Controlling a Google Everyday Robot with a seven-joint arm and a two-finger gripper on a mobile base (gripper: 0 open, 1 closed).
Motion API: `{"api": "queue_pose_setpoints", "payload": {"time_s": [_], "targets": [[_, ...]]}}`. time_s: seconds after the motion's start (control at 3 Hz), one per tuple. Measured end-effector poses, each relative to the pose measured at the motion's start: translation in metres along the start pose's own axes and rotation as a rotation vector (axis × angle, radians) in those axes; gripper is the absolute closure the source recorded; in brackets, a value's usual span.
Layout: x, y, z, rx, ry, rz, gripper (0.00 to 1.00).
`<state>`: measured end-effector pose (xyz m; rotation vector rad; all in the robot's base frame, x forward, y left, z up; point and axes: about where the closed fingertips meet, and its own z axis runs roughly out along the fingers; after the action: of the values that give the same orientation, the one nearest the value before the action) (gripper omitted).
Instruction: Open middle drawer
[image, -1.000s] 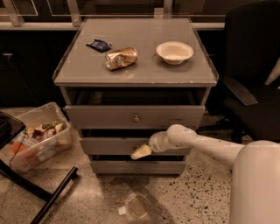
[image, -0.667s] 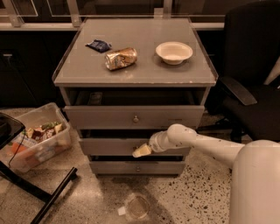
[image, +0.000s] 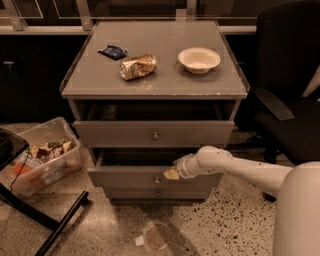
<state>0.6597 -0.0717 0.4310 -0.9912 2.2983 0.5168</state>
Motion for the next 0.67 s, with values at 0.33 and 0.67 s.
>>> {"api": "queue_pose_setpoints", "payload": {"time_s": [0.33, 0.67], "targets": [[0.0087, 0.0053, -0.0087, 0.001, 0.010, -0.005, 0.89], [0.0103, 0.0052, -0.0102, 0.001, 0.010, -0.005, 0.85]]}}
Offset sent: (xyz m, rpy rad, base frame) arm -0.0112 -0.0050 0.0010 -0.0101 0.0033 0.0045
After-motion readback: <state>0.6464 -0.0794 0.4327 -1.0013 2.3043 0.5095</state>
